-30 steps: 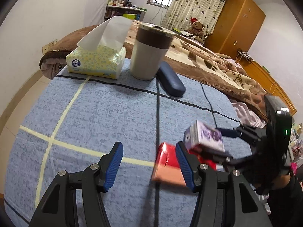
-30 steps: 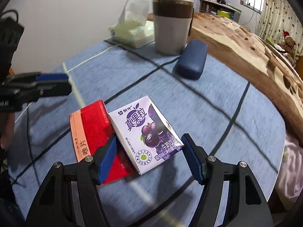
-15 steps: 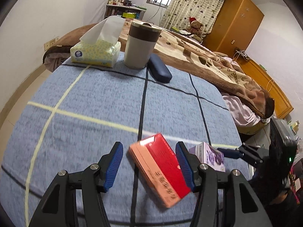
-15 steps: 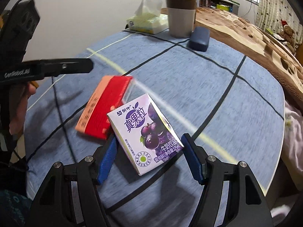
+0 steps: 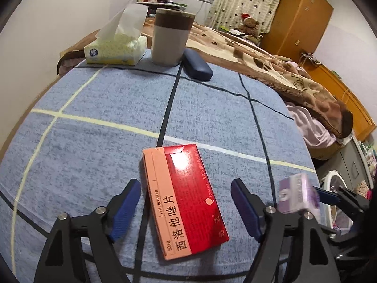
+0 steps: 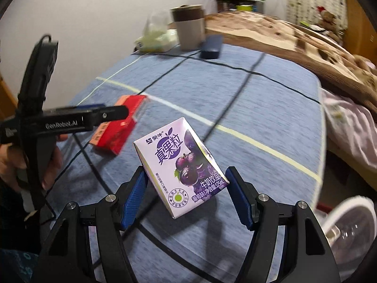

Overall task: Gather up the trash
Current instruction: 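Grasp the red medicine box with left gripper while right holds the juice carton, then carry the medicine box with left gripper while right carries the carton over the bin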

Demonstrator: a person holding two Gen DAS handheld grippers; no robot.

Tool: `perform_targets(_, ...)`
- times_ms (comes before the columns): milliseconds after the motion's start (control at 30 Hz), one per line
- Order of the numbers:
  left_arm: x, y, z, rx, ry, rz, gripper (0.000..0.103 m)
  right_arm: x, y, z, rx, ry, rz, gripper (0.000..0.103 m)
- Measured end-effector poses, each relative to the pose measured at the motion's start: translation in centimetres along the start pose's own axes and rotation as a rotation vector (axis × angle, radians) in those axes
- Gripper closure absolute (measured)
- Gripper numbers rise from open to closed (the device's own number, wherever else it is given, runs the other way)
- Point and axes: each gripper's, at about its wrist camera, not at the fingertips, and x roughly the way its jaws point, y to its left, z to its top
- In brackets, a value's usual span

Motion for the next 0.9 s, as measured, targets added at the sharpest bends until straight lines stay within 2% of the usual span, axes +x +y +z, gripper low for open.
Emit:
perform_targets(233, 1.6, -0.6, -0.9, 0.003, 0.048, 0.042, 0.024, -1.1, -1.0, -0.9, 0.069, -0.049, -0.067, 0.034)
perform_targets(367, 1.4, -0.6, -1.3, 0.015, 0.044, 0.074, 0.024, -1.7, -0.8, -1.6, 0.090, -0.067, -0.101, 0.034)
perform_targets(467, 1.1, -0.3, -1.6, 0.030, 0.038, 0.102, 0.036, -2.2, -0.8, -2.0, 0.108, -0.081, -0.112, 0.034)
perform_targets(500, 1.0, -0.3, -1.7, 0.037, 0.036, 0.105, 0.037, -2.4, -0.9, -2.2, 0.117, -0.085, -0.115, 0.034)
perform_targets(700, -0.6, -0.9, -2.6, 0.063, 0.015, 0.040, 0.038, -4.3, -1.0, -3.2, 0.171, -0.130, -0.138, 0.034)
perform_targets(900, -3.4, -4.4, -4.2, 0.157, -0.020, -0.033, 0.038, -6.1, -1.3, -4.3, 0.215, -0.172, -0.170, 0.034)
